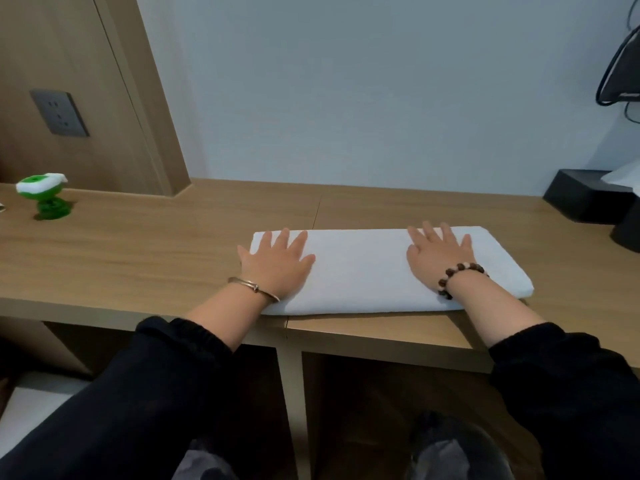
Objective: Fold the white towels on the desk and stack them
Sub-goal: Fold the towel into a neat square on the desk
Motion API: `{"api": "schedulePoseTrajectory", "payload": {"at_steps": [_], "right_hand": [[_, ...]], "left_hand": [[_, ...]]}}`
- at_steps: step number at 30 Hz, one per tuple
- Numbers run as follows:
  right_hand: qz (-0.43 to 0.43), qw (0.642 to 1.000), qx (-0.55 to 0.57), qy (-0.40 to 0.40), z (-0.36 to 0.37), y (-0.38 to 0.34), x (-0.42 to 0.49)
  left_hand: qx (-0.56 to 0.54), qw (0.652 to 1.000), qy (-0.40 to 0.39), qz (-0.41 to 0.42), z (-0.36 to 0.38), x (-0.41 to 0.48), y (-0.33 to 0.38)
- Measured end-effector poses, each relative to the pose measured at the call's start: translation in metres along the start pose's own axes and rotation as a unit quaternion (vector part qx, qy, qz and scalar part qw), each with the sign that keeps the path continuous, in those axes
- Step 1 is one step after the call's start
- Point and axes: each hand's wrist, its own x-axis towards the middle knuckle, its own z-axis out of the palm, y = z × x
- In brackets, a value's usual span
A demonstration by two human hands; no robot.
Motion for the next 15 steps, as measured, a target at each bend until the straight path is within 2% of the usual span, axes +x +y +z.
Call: {"api": "schedulePoseTrajectory", "payload": {"at_steps": [5, 7, 9, 12, 15], "right_hand": [[0.044, 0.999, 0.015, -0.002, 0.002, -0.074, 0.001], [0.053, 0.998, 0.012, -0.006, 0.0, -0.102, 0.002], [0.047, 0.999, 0.016, -0.01, -0.001, -0.123, 0.001], [-0.017, 0.998, 0.046, -0.047, -0.004, -0.138, -0.002], [-0.127, 0.988, 0.045, -0.081, -0.01, -0.112, 0.0]], "left_hand": [[0.112, 0.989, 0.014, -0.098, -0.02, 0.025, -0.033], [0.072, 0.992, 0.002, -0.102, -0.021, 0.027, -0.032], [-0.004, 0.997, -0.012, -0.07, -0.015, 0.022, -0.019], [-0.028, 0.999, 0.013, -0.024, 0.0, 0.011, -0.009], [-0.023, 0.999, 0.029, -0.026, 0.003, 0.01, -0.014]]}}
